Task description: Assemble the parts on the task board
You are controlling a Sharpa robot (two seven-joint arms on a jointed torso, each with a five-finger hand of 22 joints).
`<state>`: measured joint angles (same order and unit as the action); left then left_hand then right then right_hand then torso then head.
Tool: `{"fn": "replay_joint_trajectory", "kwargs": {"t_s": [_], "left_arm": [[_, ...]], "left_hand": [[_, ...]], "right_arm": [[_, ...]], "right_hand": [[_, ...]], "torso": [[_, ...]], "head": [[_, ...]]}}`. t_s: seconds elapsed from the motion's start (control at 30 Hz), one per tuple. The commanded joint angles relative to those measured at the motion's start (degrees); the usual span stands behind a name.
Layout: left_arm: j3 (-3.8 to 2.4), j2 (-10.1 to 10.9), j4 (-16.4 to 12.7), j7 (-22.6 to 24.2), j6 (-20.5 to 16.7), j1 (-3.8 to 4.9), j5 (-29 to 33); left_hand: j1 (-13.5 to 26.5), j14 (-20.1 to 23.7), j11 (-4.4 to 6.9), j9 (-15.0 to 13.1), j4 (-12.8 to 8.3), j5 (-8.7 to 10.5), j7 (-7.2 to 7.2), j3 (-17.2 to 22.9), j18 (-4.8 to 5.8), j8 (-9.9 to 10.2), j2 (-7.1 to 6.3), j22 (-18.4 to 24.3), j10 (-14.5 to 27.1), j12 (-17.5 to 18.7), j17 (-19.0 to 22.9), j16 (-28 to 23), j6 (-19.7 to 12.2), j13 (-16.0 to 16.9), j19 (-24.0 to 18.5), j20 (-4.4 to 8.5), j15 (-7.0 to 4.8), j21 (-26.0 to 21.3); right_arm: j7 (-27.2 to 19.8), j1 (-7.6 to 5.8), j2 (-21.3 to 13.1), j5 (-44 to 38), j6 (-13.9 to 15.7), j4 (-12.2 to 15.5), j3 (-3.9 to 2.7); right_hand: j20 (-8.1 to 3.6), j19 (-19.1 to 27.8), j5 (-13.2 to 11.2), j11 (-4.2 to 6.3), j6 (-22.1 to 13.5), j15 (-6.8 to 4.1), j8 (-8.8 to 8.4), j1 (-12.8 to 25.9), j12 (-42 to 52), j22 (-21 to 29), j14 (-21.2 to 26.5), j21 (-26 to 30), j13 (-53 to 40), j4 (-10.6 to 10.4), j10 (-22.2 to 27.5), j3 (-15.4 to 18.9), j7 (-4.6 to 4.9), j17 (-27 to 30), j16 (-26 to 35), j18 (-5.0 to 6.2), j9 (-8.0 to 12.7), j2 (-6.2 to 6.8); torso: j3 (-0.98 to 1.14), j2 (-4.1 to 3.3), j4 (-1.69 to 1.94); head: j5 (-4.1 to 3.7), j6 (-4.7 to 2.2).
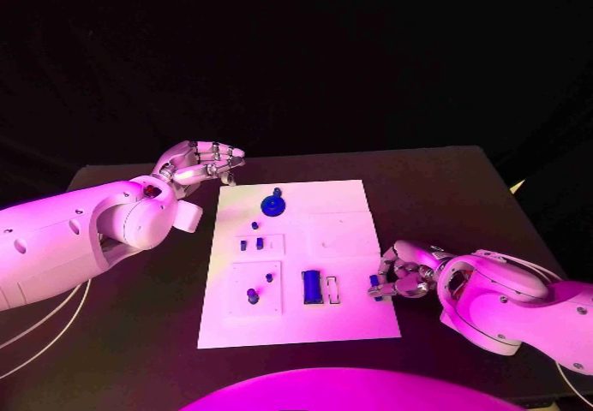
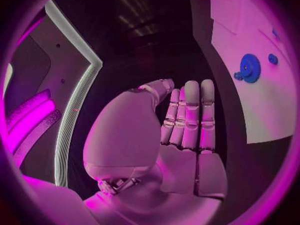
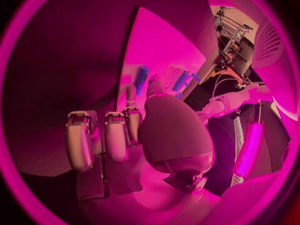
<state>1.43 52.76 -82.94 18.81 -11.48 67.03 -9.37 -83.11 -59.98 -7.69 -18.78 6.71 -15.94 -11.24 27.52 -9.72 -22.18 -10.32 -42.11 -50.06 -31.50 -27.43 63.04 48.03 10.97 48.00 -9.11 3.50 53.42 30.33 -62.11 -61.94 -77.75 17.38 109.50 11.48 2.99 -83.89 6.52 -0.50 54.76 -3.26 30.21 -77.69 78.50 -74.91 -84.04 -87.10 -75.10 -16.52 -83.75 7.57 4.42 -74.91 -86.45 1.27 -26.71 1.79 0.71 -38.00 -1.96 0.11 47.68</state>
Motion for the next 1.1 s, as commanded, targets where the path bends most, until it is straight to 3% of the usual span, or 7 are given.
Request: {"fn": "replay_joint_trajectory", "kwargs": {"t_s": [0.03,0.47,0.6,0.73,0.83,0.97,1.1], "left_arm": [[-0.04,-0.09,-0.14,0.67,0.83,0.03,-0.13],[-0.04,0.04,-0.20,0.62,0.82,0.03,-0.20],[-0.04,0.08,-0.20,0.58,0.83,0.03,-0.21],[-0.04,0.11,-0.20,0.53,0.86,0.03,-0.21],[-0.04,0.13,-0.21,0.46,0.95,0.03,-0.32],[-0.04,0.14,-0.21,0.40,1.03,0.03,-0.45],[-0.04,0.14,-0.20,0.37,1.04,0.03,-0.49]], "left_hand": [[0.40,0.28,0.02,-0.06,-0.31,0.20,-0.11,-0.11,-0.73,-0.21,0.07,0.07,0.26,-0.31,-0.08,0.20,-0.48,-0.08,-0.49,-0.02,-0.03,-0.35],[0.41,0.34,0.01,-0.07,-0.34,0.20,-0.11,-0.11,-0.73,-0.28,0.06,0.06,0.35,-0.37,-0.08,0.25,-0.54,-0.09,-0.52,-0.04,-0.01,-0.37],[0.41,0.34,0.01,-0.07,-0.34,0.20,-0.11,-0.11,-0.73,-0.28,0.06,0.06,0.35,-0.37,-0.08,0.25,-0.54,-0.09,-0.52,-0.04,-0.01,-0.37],[0.41,0.34,0.01,-0.07,-0.34,0.20,-0.11,-0.11,-0.73,-0.28,0.06,0.06,0.35,-0.37,-0.08,0.25,-0.54,-0.09,-0.52,-0.04,-0.01,-0.37],[0.41,0.34,0.01,-0.07,-0.34,0.20,-0.11,-0.11,-0.73,-0.28,0.06,0.06,0.35,-0.37,-0.08,0.25,-0.54,-0.09,-0.52,-0.04,-0.01,-0.37],[0.15,0.44,0.02,-0.09,-0.53,0.10,-0.11,0.06,-0.76,-0.40,0.20,0.01,0.43,-0.48,-0.08,0.31,-0.59,-0.10,-0.54,-0.04,-0.03,-0.33],[0.15,0.44,0.02,-0.09,-0.53,0.10,-0.11,0.06,-0.76,-0.40,0.20,0.01,0.43,-0.48,-0.08,0.31,-0.59,-0.10,-0.54,-0.04,-0.03,-0.33]], "right_arm": [[1.84,0.48,0.67,-1.07,-5.11,-0.47,0.09],[4.01,1.41,1.97,-5.04,-6.21,-1.58,0.10],[3.85,1.44,1.97,-4.30,-5.16,-1.49,0.10],[3.37,1.45,1.68,-2.51,-3.78,-1.08,0.10],[2.96,1.39,1.37,-1.00,-2.91,-0.64,0.09],[2.43,1.16,1.06,1.07,-1.72,0.18,0.08],[2.00,0.74,1.16,2.95,-0.41,0.95,0.08]], "right_hand": [[-0.04,-4.69,-0.31,0.53,0.29,-0.27,0.16,-1.64,-0.32,-14.15,-4.37,0.47,-5.93,0.22,0.18,0.04,-0.26,-7.29,-0.04,-0.55,0.05,-0.42],[-0.60,-4.81,-3.16,1.12,0.73,-0.81,-0.62,-9.80,-0.39,-14.24,-4.43,0.15,-6.17,0.97,0.19,-4.37,-0.86,-7.73,-0.18,-0.62,-0.09,-1.94],[-0.82,-4.89,1.82,1.34,0.97,-1.00,-1.23,-10.47,-0.41,-14.29,-4.44,-0.05,-6.28,0.00,0.14,-7.23,-1.07,-7.80,-0.19,-0.66,0.08,-2.10],[-0.93,-4.94,3.03,1.45,0.89,-1.12,-1.55,-10.58,-0.57,-14.32,-4.46,-0.16,-6.27,-0.02,0.16,-10.65,-1.21,-7.91,-0.22,-0.68,0.02,-2.03],[-0.89,-4.90,3.33,1.28,0.59,-1.04,-1.91,-8.61,-1.27,-14.30,-4.44,-0.08,-5.90,-0.03,0.42,-15.42,-1.06,-7.83,-0.15,-0.67,-0.17,-1.10],[-0.65,-4.95,3.51,1.08,0.40,-0.98,-1.39,-1.80,-1.57,-14.33,-4.48,-0.22,-6.02,1.01,0.23,-33.21,-0.77,-7.98,-0.15,-0.70,-1.97,5.76],[-0.70,-5.01,3.94,1.10,0.16,-0.84,-0.93,0.85,-1.52,-14.37,-4.50,-0.37,-6.15,2.40,0.09,-37.60,-0.76,-8.04,-0.16,-0.72,-2.81,7.35]], "torso": [[0.04,0.01,-0.01],[0.00,0.03,-0.02],[0.01,0.02,-0.01],[-0.04,0.02,0.06],[-0.06,0.05,0.04],[-0.08,0.05,0.02],[-0.05,0.04,-0.02]], "head": [[0.13,-0.03],[0.23,0.06],[0.23,0.07],[0.30,0.10],[0.53,0.11],[0.78,0.09],[0.83,0.08]]}}
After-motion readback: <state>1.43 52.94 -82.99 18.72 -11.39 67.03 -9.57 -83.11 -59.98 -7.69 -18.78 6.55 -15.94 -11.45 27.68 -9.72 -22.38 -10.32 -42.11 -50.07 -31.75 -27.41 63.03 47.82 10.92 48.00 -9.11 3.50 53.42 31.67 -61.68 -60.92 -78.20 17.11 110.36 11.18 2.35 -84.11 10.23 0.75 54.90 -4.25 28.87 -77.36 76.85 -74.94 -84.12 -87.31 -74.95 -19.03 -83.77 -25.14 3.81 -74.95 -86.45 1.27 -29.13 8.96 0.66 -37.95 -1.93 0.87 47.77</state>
